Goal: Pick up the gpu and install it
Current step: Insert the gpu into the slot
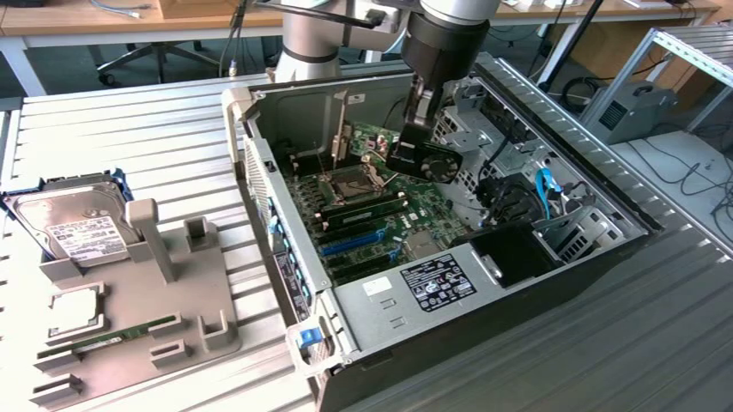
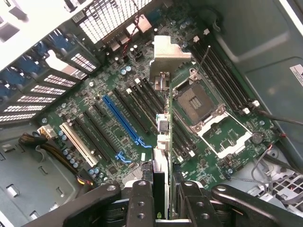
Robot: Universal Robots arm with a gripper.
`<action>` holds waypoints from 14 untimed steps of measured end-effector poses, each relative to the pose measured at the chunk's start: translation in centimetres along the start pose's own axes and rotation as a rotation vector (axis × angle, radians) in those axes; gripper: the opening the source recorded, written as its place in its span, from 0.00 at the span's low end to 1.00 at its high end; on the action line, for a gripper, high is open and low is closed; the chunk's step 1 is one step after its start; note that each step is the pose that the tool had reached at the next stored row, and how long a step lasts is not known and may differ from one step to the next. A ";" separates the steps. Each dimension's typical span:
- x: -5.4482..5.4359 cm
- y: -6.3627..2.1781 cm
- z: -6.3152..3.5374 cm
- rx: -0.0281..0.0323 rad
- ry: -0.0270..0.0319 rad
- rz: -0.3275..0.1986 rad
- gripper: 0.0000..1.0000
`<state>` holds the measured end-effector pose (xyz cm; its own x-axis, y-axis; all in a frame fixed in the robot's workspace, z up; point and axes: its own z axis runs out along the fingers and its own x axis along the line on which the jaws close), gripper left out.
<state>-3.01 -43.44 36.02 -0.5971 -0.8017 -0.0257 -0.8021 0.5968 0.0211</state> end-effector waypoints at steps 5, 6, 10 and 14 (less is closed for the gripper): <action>0.0 0.00 0.00 -0.0005 0.0004 -0.019 0.26; 0.0 0.00 0.00 -0.0006 0.0005 -0.023 0.26; 0.0 0.00 0.00 -0.0009 0.0008 -0.038 0.26; 0.0 0.00 0.00 -0.0016 0.0014 -0.063 0.26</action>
<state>-3.01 -43.44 36.02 -0.5455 -0.8377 -0.0257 -0.8381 0.5451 0.0211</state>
